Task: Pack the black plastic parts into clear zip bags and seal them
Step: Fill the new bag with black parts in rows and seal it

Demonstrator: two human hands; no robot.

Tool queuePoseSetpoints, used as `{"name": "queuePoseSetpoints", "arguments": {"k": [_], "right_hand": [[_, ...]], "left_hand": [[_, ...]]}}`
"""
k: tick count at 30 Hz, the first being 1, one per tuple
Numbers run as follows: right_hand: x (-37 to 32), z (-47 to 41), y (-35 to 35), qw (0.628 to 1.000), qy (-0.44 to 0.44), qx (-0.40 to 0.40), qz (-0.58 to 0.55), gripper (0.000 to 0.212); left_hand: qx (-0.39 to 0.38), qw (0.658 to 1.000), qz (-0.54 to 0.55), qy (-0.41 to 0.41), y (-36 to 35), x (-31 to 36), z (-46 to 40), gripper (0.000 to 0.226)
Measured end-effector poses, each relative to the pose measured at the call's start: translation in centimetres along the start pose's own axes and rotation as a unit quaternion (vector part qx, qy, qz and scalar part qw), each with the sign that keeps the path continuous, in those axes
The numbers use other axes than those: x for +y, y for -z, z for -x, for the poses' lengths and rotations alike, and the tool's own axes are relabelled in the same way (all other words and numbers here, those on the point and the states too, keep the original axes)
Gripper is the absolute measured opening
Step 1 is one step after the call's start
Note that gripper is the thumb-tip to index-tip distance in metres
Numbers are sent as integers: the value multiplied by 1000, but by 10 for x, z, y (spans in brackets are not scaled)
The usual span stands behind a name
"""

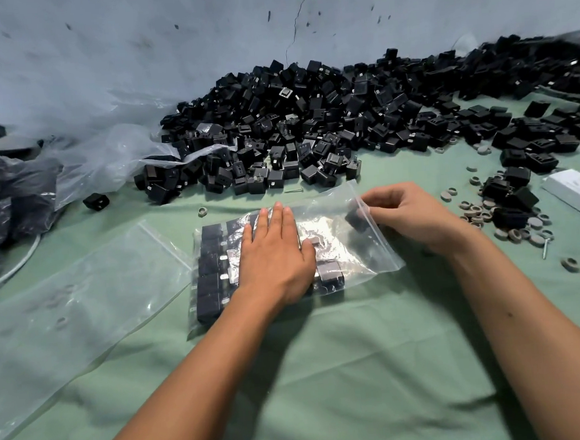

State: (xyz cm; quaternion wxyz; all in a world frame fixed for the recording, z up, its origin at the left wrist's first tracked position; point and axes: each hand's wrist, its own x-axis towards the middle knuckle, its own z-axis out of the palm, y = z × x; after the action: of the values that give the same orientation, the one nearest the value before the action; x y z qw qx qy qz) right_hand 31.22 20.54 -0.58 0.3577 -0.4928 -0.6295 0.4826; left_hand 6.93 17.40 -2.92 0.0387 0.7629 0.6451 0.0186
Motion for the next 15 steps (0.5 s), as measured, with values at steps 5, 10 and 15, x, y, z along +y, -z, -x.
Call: {"name": "queuePoseSetpoints", "arguments": {"k": [5,10,15], "right_hand": [[5,-12,-17,998,9,58,4,11],[9,-26,-29,980,28,178,86,16],[12,-28,-52,934,133,226,241,36]], "left_hand": [[3,1000,5,3,0,0,0,72],[8,1000,12,-2,-1,0,0,73],[14,1000,10,-1,-3,0,-1,71]]}}
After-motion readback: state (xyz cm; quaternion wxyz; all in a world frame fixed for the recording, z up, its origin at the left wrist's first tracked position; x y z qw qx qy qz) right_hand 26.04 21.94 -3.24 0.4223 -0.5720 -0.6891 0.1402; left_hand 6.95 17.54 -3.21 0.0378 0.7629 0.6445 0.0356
